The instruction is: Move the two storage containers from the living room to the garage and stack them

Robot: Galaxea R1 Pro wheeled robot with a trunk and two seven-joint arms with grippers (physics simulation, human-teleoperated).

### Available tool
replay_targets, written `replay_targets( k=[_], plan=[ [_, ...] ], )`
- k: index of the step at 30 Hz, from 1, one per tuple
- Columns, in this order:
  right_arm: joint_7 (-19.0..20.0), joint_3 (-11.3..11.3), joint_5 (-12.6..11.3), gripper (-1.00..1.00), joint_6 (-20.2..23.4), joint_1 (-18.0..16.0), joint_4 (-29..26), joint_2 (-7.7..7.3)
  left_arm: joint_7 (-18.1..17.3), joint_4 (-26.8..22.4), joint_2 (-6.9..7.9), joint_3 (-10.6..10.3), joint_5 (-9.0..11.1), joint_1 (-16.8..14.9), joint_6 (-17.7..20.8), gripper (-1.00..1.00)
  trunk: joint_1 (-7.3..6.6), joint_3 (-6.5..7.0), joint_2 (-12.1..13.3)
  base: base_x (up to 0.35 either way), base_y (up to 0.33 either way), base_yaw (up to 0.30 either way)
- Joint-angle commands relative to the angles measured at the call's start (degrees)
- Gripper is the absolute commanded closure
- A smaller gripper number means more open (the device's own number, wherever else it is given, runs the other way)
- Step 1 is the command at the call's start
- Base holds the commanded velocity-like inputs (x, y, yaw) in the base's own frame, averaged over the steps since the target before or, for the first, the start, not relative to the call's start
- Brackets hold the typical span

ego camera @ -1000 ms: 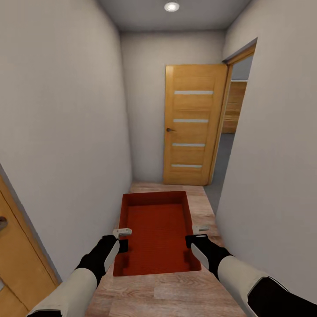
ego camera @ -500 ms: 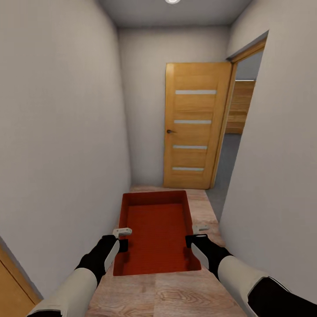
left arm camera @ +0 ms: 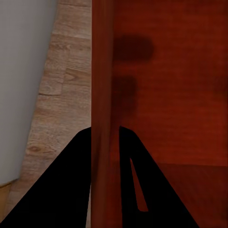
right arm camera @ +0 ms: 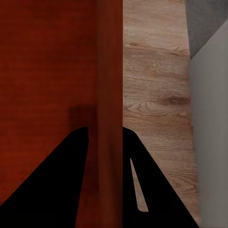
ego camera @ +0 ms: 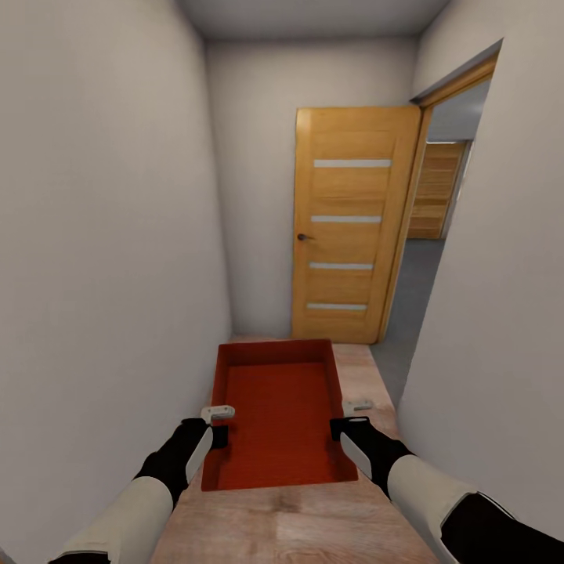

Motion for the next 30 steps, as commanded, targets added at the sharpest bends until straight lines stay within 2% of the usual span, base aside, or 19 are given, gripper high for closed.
replay_targets(
  k=[1,30],
  plan=[
    [-0.3,0.2,0.0,1.00,-0.5,-0.1,-1.0,-0.05,0.6,0.5,0.20,0.1,-1.5,0.0,0.5,1.00,0.07,-0.10,-0.1,0.323,0.000,0.000],
    [-0.3,0.2,0.0,1.00,-0.5,-0.1,-1.0,-0.05,0.6,0.5,0.26,0.1,-1.5,0.0,0.5,1.00,0.07,-0.10,-0.1,0.323,0.000,0.000]
  ],
)
